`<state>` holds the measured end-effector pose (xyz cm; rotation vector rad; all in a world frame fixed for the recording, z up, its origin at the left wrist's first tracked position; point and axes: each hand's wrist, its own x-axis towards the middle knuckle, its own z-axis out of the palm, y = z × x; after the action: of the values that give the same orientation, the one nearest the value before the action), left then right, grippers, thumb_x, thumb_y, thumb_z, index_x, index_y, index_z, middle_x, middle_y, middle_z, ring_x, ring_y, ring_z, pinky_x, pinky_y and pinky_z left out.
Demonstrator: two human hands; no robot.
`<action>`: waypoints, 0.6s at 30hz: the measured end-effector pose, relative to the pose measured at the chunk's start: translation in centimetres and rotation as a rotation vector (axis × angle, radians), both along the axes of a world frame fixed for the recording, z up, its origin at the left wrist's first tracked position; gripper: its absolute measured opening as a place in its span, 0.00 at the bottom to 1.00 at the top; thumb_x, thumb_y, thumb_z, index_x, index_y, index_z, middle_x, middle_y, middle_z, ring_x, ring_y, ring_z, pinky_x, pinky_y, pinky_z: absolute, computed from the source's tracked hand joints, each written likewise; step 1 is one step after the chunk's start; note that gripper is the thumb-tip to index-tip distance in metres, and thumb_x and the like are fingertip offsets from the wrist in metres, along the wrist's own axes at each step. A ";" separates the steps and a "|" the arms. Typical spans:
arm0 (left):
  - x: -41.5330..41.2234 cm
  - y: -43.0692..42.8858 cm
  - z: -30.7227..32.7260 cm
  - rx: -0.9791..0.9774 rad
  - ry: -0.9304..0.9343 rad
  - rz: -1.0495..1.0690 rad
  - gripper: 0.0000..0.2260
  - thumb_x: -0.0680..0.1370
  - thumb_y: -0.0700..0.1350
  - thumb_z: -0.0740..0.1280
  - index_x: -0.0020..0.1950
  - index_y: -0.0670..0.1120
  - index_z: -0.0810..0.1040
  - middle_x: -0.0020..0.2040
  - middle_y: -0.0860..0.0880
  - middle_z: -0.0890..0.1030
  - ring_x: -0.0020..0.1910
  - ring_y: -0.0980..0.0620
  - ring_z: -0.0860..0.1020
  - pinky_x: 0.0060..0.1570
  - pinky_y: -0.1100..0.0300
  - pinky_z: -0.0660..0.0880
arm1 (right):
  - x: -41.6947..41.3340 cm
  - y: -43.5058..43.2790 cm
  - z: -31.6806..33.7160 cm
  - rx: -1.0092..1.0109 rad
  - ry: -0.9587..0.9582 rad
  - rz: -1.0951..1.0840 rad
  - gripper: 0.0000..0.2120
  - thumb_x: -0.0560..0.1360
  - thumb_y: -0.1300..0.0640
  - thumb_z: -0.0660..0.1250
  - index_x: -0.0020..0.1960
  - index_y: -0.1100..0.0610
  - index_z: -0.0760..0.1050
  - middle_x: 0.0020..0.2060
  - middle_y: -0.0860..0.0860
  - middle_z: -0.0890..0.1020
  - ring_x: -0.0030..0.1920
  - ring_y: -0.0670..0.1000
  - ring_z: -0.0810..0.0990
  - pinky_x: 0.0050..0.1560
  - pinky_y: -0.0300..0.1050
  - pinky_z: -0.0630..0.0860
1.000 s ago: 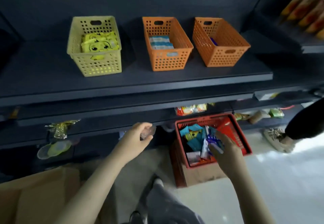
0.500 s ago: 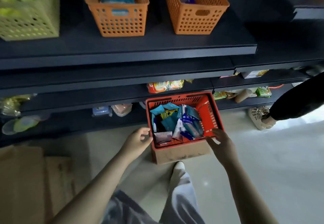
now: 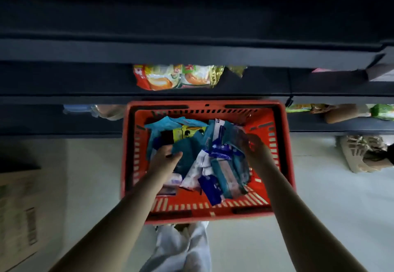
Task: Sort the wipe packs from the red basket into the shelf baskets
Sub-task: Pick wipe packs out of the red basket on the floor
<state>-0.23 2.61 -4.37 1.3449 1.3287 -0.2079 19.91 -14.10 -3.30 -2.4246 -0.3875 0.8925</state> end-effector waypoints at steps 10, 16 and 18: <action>0.9 0.3 -7.0 -0.028 0.058 0.240 0.12 0.73 0.42 0.74 0.54 0.47 0.78 0.55 0.42 0.82 0.50 0.46 0.81 0.51 0.48 0.79 | 2.5 1.0 -7.8 -0.109 0.124 0.111 0.30 0.71 0.47 0.73 0.70 0.48 0.68 0.61 0.57 0.76 0.57 0.59 0.78 0.59 0.58 0.77; 1.0 -0.1 -6.2 -0.038 0.011 0.391 0.15 0.70 0.36 0.76 0.53 0.45 0.75 0.50 0.44 0.82 0.39 0.53 0.80 0.31 0.66 0.75 | 0.9 0.2 -6.8 -0.281 -0.078 0.254 0.22 0.66 0.39 0.75 0.53 0.49 0.75 0.53 0.47 0.73 0.54 0.53 0.74 0.56 0.53 0.76; 0.9 -0.3 -5.4 -0.004 -0.006 0.393 0.20 0.70 0.37 0.76 0.60 0.42 0.74 0.50 0.46 0.82 0.42 0.52 0.81 0.34 0.65 0.76 | 0.4 -0.1 -5.9 -0.195 -0.024 0.190 0.20 0.67 0.42 0.76 0.52 0.49 0.73 0.44 0.45 0.78 0.43 0.50 0.79 0.45 0.52 0.81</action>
<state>0.64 2.27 -9.74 1.0536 1.5556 0.0623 20.33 -14.20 -9.21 -2.6113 -0.5715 1.0244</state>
